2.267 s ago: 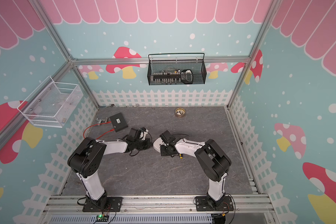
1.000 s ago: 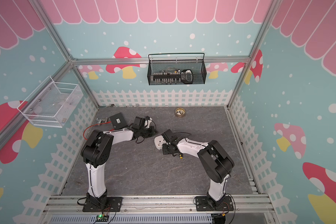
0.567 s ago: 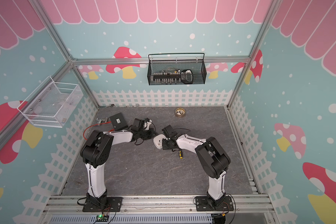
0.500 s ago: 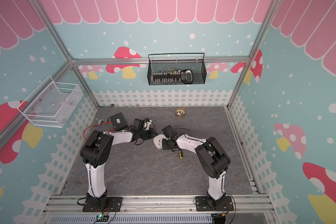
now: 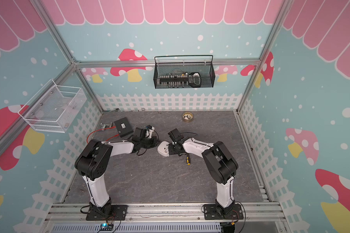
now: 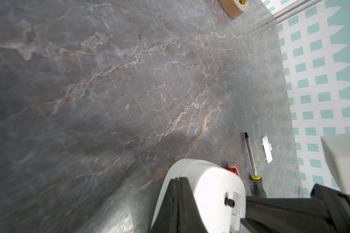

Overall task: Remove the battery from the alarm
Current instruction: Adjust the alarm at the center of the board.

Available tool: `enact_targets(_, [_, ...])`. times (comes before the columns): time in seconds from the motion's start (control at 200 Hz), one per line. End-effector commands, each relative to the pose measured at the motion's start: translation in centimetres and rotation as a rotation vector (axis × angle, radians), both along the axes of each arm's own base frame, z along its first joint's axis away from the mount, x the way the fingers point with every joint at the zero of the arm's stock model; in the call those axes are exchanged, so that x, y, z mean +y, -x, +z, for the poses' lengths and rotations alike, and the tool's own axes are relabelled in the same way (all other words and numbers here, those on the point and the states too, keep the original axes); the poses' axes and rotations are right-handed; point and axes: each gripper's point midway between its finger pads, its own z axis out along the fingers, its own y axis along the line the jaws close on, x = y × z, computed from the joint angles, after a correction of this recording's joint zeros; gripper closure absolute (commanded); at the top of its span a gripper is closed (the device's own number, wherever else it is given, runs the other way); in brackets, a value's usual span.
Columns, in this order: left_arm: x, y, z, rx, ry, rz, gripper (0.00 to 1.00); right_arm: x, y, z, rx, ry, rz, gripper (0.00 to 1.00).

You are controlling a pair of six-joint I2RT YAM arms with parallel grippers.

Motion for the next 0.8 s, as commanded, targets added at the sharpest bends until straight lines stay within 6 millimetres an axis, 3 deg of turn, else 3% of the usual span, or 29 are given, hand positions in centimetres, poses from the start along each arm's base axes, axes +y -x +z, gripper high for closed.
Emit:
enact_targets(0.0, [-1.4, 4.1, -1.4, 0.1, 0.018, -0.091, 0.93, 1.2, -0.6, -0.8, -0.004, -0.024, 0.027, 1.0])
enact_targets(0.205, [-1.7, 6.5, -1.6, 0.114, 0.007, -0.106, 0.93, 1.6, -0.5, -0.7, 0.0, -0.034, 0.042, 1.0])
enact_targets(0.425, [-0.6, 6.8, -0.4, 0.089, -0.011, -0.073, 0.92, 0.5, -0.7, 0.4, -0.036, -0.001, 0.011, 1.0])
enact_targets(0.44, [-0.5, 6.8, -0.3, 0.086, -0.015, -0.069, 0.9, 0.4, -0.9, 1.6, -0.062, -0.008, 0.005, 1.0])
enact_targets(0.63, [2.1, 5.9, 3.5, -0.006, -0.08, 0.036, 0.61, -3.2, -1.1, 7.7, -0.209, 0.05, -0.077, 0.95])
enact_targets(0.706, [2.9, 5.8, 5.6, -0.054, -0.095, 0.068, 0.59, -5.0, -0.6, 10.3, -0.25, 0.076, -0.098, 0.92])
enact_targets(0.726, [4.0, 5.2, 6.3, -0.067, -0.093, 0.098, 0.59, -5.6, -0.5, 10.8, -0.256, 0.085, -0.104, 0.91])
enact_targets(0.796, [4.9, 5.1, 8.5, -0.112, -0.09, 0.125, 0.58, -7.9, 0.1, 11.4, -0.243, 0.125, -0.119, 0.88])
